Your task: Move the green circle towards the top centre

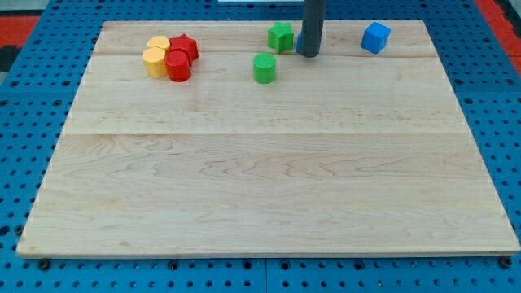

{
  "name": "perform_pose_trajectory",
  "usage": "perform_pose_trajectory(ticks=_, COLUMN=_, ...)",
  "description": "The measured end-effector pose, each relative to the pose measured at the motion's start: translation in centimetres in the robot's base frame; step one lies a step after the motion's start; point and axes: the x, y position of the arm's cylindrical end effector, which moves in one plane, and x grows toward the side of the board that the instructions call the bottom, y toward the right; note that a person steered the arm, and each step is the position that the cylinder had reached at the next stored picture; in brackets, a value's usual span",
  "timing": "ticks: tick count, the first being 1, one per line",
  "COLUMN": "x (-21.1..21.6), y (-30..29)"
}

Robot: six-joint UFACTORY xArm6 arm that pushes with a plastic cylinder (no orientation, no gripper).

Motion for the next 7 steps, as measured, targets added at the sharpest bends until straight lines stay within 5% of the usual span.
perform_pose_trajectory(ticks=1, x=4.1, y=-2.2)
perform_pose_trajectory(ticks=3, x=1.7, y=-14.0)
perform_pose_trajectory(ticks=4, x=5.0, y=-15.4)
perform_pose_trajectory(ticks=5, x=3.6, y=-19.1)
perform_pose_trajectory(ticks=7, x=-0.3, y=-17.5)
